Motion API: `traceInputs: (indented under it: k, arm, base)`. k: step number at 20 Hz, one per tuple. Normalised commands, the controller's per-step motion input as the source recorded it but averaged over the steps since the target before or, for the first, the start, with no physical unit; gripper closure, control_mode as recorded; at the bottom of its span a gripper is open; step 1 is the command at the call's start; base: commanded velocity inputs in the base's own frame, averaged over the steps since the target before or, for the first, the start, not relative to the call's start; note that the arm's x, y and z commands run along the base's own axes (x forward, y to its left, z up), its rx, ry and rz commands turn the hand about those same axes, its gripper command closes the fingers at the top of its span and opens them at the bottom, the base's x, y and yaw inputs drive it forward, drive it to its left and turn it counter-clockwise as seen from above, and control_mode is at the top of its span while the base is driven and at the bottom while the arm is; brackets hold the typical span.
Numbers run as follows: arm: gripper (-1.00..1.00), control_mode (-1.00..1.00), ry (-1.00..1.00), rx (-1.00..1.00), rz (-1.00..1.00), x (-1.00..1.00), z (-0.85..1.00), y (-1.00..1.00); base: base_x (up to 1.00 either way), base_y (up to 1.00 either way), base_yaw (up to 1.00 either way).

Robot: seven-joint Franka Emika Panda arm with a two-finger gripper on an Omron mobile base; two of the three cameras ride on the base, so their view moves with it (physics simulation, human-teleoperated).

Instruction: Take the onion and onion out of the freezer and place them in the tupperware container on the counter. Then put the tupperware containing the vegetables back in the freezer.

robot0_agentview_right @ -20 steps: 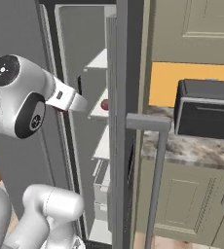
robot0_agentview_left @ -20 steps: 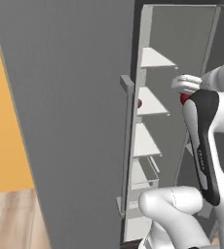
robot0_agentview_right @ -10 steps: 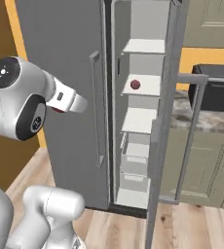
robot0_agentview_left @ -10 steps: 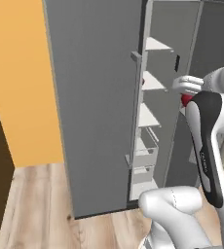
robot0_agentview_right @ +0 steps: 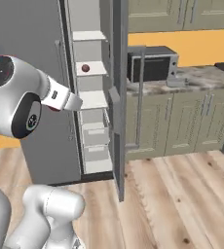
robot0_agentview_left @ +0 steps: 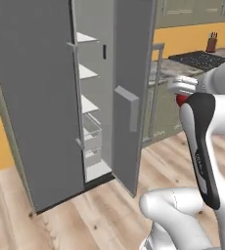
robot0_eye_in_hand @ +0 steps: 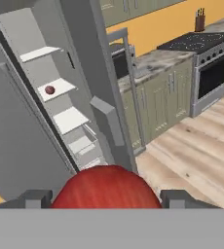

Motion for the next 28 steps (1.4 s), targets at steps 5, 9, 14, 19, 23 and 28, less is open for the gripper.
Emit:
traceInputs:
  k: [5,9,14,19,23,28]
  arm:
    - [1.00,1.00,0.00,0.00,0.00,0.00,0.00,0.00]
    - [1.00,1.00,0.00,0.00,0.00,0.00,0.00,0.00]
    - [1.00,1.00,0.00,0.00,0.00,0.00,0.00,0.00]
    - [1.00,1.00,0.00,0.00,0.00,0.00,0.00,0.00]
    - [1.00,1.00,0.00,0.00,0.00,0.00,0.00,0.00]
    - [1.00,1.00,0.00,0.00,0.00,0.00,0.00,0.00]
  base:
    - [-0.63,-0.02,-0.78]
    - [-0.08,-0.35,-0.72]
    - [0.70,-0.26,-0.48]
    - [1.00,-0.09,-0.17]
    - [1.00,-0.05,-0.01]
    - [1.00,0.00,0.00]
